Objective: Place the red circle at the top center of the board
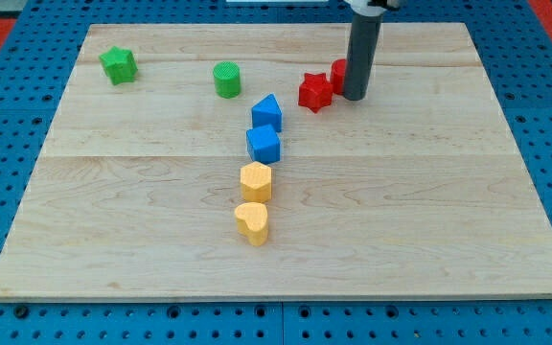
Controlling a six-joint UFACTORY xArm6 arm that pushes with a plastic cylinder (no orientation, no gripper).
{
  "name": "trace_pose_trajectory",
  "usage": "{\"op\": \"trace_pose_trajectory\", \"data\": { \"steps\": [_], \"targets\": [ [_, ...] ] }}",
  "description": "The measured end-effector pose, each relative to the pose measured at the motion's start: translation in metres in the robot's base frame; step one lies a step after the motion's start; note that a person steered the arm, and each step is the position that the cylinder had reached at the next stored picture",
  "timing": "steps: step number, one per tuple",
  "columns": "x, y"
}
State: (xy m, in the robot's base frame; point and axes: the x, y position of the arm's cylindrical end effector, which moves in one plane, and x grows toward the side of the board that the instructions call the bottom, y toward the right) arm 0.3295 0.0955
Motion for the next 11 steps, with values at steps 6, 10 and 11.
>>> {"op": "trace_pose_trajectory", "data": {
  "steps": [6,10,11],
  "targets": [
    [-0.087,-0.062],
    [-0.085,-0.096],
    [-0.07,-0.027]
  ]
}}
